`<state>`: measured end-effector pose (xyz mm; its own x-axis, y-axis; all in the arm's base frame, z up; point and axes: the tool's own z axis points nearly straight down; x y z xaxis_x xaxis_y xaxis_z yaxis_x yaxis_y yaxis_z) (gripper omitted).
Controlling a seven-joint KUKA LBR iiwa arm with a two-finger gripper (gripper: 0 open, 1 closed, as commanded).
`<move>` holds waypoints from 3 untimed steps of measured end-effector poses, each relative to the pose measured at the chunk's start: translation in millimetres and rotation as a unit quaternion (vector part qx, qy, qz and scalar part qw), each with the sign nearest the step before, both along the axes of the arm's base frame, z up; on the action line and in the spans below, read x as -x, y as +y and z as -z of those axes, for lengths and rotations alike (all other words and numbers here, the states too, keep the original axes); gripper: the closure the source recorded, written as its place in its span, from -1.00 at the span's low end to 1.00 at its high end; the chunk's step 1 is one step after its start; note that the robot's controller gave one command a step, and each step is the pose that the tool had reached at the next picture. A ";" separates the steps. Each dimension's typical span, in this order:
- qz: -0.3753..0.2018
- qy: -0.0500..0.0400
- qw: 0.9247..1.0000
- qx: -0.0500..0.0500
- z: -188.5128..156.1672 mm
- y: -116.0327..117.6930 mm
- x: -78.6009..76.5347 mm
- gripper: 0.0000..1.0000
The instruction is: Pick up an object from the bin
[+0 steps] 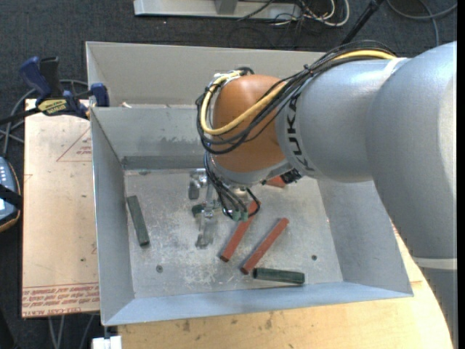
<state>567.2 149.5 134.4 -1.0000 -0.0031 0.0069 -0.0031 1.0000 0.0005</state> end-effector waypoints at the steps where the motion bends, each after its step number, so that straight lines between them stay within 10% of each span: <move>1: -0.026 -0.006 1.000 -0.001 63.7 -95.6 3.4 -1.00; 2: -0.146 -0.007 0.989 -0.002 61.3 -11.1 -34.5 -1.00; 3: -0.110 -0.008 0.994 -0.002 60.7 -59.7 -22.4 -1.00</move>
Offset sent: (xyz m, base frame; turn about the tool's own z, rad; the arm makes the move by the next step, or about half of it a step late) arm -0.0053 -0.0932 -0.0644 -0.0600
